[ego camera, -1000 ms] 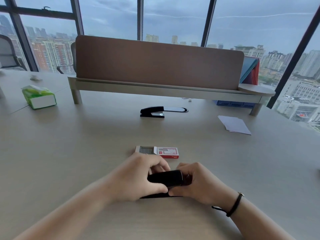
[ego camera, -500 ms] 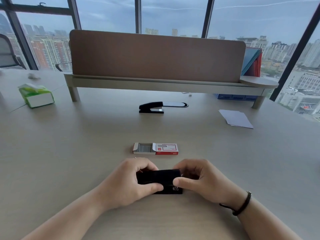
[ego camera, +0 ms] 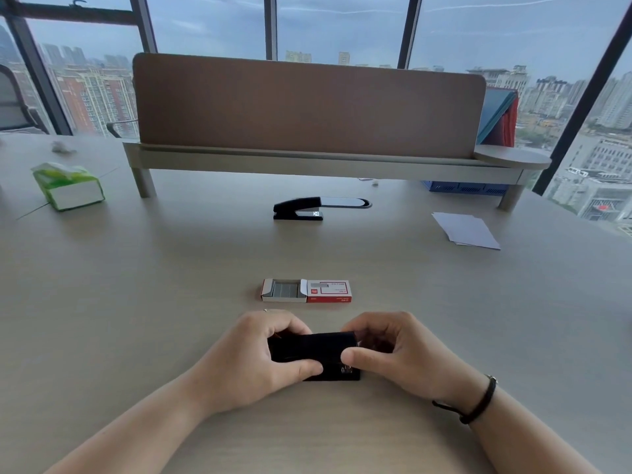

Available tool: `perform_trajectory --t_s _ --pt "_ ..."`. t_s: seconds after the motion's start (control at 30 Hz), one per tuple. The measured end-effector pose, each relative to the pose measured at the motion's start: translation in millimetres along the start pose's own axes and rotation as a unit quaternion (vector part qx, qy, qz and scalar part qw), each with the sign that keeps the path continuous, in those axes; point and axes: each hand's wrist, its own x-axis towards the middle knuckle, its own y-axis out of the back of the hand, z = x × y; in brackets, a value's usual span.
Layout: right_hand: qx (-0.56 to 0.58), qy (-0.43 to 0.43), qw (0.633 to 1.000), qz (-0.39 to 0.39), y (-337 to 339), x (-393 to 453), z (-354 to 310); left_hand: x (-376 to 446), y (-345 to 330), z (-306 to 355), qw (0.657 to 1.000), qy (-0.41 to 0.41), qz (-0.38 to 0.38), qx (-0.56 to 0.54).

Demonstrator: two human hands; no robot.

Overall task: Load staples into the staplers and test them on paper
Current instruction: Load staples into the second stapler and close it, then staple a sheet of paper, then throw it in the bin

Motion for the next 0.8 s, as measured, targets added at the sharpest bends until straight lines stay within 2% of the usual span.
perform_trajectory --t_s 0.17,0.33,0.43,0.6,0.8 --pt "0.0 0.006 1.0 -0.014 1.7 1.4 3.5 -0.7 -0.1 -3.3 0.999 -0.026 0.005 0.024" --pt "-0.022 0.014 1.0 0.012 18.8 6.4 5.0 17.9 8.0 7.8 0.993 -0.111 0.028 0.03" --pt "-0.062 0.005 0.996 0.067 48.0 14.7 6.1 56.7 6.6 28.1 0.992 -0.114 0.042 0.03" --pt "-0.109 -0.07 0.972 0.194 119.9 42.6 38.2 160.9 -27.2 59.5 0.996 -0.07 0.04 0.026" --pt "-0.164 -0.139 0.926 0.311 213.6 79.0 91.3 282.6 -90.5 81.3 0.999 -0.004 -0.026 0.031"
